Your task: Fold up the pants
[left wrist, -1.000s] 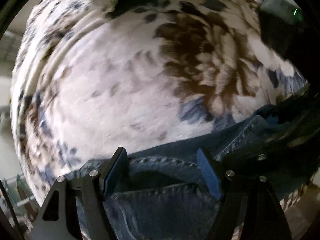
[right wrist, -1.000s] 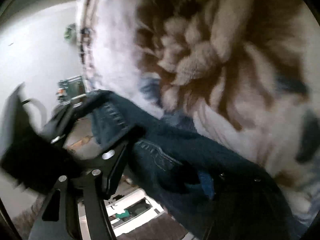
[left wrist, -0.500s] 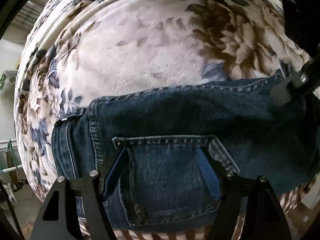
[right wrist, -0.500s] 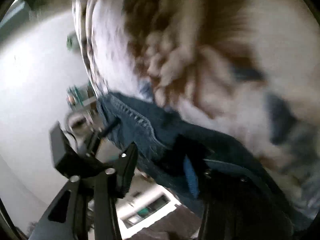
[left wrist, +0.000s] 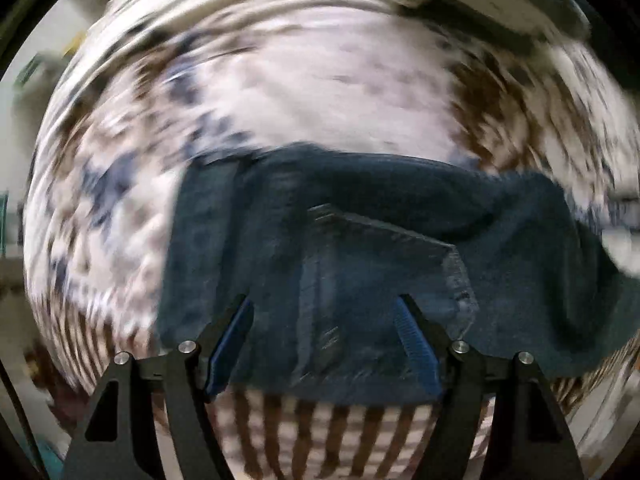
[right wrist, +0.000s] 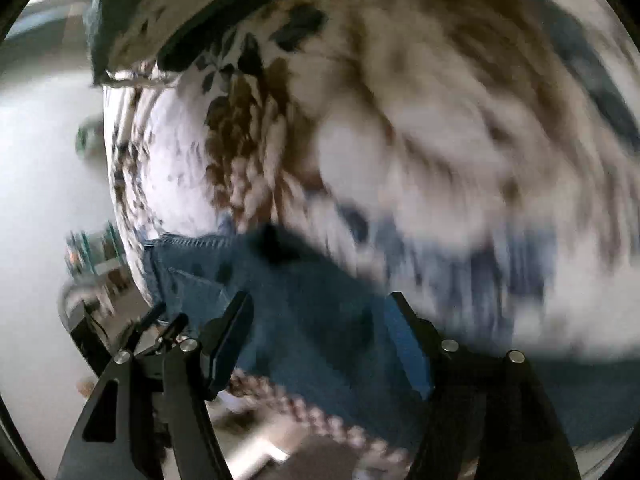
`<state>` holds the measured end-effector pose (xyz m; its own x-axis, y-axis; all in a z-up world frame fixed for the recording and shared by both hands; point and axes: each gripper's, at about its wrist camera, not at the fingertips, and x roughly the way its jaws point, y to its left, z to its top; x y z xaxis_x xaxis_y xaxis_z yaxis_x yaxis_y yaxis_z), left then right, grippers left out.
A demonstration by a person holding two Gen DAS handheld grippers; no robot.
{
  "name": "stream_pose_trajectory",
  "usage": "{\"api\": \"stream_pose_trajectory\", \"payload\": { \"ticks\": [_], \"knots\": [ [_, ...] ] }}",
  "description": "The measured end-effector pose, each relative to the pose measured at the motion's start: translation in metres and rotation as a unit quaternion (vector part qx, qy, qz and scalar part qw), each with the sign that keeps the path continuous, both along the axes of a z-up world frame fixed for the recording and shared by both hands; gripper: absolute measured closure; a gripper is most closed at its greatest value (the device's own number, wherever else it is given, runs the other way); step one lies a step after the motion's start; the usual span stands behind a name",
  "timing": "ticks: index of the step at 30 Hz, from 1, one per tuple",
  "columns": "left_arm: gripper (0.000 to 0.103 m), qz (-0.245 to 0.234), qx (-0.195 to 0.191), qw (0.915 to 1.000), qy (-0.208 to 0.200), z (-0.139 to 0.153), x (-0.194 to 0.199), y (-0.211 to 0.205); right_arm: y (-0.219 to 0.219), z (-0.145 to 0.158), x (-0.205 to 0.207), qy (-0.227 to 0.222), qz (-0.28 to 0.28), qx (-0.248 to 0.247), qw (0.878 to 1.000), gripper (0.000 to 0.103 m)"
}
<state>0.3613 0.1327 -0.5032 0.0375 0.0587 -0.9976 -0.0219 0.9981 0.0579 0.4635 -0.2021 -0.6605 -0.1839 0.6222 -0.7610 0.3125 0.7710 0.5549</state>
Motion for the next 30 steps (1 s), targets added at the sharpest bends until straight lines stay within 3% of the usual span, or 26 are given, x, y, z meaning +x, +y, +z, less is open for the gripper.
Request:
{"api": "stream_pose_trajectory", "payload": {
  "ticks": [2,6,9,12,13,14,16,17,18,19,20,26,30],
  "knots": [
    [0.032,0.046,0.000,0.9989,-0.001,0.004,-0.011,0.027,-0.022,0.003,-0.046,0.018,-0.050,0.013,0.999,0.032],
    [0.032,0.119,-0.002,0.9928,0.013,-0.004,-0.026,0.074,0.003,-0.014,-0.135,0.079,-0.121,0.030,0.989,0.032],
    [0.032,0.170,-0.025,0.9849,0.024,-0.015,-0.034,0.102,0.020,-0.034,-0.170,0.114,-0.178,0.055,0.976,0.032],
    [0.032,0.201,-0.052,0.9778,0.030,-0.027,-0.039,0.120,0.034,-0.052,-0.184,0.109,-0.234,0.047,0.965,0.034],
    [0.032,0.211,-0.064,0.9749,0.030,-0.032,-0.039,0.124,0.034,-0.056,-0.185,0.105,-0.249,0.045,0.962,0.046],
    [0.032,0.220,-0.075,0.9723,0.030,-0.037,-0.037,0.127,0.034,-0.061,-0.185,0.106,-0.262,0.038,0.959,0.067],
    [0.033,0.244,-0.096,0.9647,0.024,-0.048,-0.036,0.136,0.027,-0.064,-0.186,0.103,-0.277,0.020,0.955,0.089],
    [0.039,0.252,-0.104,0.9621,0.015,-0.052,-0.035,0.139,0.024,-0.063,-0.187,0.101,-0.283,0.009,0.954,0.094],
    [0.050,0.252,-0.109,0.9615,0.007,-0.056,-0.030,0.143,0.020,-0.060,-0.188,0.100,-0.288,0.004,0.952,0.095],
    [0.075,0.245,-0.120,0.9622,0.000,-0.059,-0.027,0.142,0.021,-0.058,-0.188,0.099,-0.287,-0.002,0.953,0.098],
    [0.080,0.234,-0.107,0.9664,-0.004,-0.058,-0.025,0.139,0.015,-0.055,-0.190,0.096,-0.286,-0.007,0.953,0.098],
    [0.086,0.184,-0.056,0.9795,-0.061,-0.010,-0.046,0.125,0.027,-0.017,-0.196,0.070,-0.237,-0.026,0.969,0.099],
    [0.082,0.187,-0.060,0.9804,-0.018,-0.027,-0.050,0.120,0.039,-0.037,-0.207,0.089,-0.214,-0.031,0.972,0.098]
  ]
}}
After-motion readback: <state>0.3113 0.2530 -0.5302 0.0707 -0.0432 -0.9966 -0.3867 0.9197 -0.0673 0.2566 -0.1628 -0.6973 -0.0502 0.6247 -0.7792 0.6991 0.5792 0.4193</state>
